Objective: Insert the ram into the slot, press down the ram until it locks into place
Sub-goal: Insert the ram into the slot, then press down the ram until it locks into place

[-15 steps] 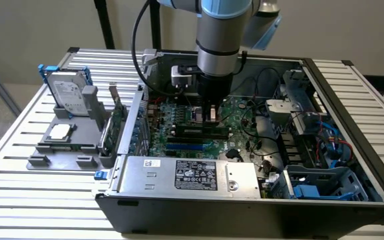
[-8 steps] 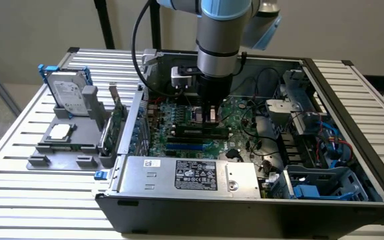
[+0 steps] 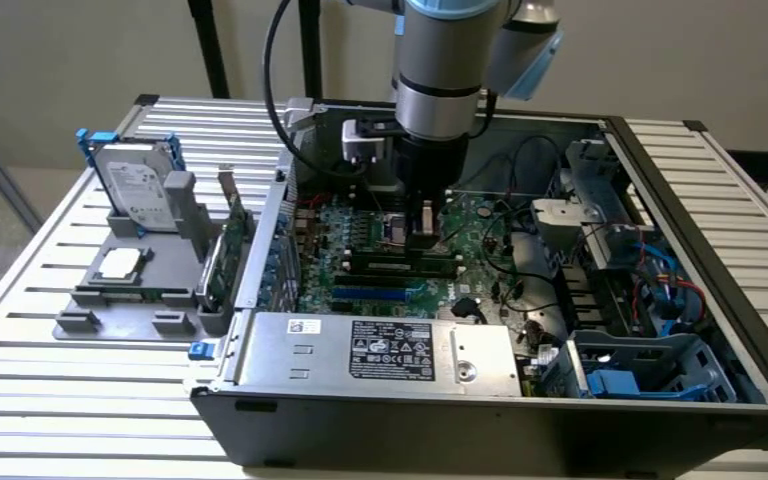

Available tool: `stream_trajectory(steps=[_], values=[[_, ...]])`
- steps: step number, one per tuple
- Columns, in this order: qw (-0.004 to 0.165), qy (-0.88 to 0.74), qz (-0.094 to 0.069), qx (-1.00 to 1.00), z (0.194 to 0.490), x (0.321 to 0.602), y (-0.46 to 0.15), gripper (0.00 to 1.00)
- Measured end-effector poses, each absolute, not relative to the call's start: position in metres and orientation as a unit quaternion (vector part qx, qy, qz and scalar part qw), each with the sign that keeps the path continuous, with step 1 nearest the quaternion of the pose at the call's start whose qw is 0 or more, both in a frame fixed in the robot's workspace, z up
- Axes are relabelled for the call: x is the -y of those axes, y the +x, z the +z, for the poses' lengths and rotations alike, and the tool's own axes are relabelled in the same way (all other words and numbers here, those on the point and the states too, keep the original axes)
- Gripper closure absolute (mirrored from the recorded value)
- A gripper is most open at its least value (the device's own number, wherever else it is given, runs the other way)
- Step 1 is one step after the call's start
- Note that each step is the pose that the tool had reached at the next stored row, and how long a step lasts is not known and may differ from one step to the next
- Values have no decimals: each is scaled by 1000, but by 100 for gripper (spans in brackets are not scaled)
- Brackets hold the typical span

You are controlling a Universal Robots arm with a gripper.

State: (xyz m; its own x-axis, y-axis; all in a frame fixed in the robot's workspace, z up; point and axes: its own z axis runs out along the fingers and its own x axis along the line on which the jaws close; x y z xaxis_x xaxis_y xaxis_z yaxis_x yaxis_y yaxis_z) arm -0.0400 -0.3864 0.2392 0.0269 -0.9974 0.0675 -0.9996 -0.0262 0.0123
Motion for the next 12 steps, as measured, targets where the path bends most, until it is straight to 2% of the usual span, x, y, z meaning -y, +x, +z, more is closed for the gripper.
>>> stream_trajectory(steps=[4,5,12], values=[[28,716,20,697,245,386,-40,80],[28,716,20,697,245,386,-40,89],[28,716,19,697,245,386,-40,89]])
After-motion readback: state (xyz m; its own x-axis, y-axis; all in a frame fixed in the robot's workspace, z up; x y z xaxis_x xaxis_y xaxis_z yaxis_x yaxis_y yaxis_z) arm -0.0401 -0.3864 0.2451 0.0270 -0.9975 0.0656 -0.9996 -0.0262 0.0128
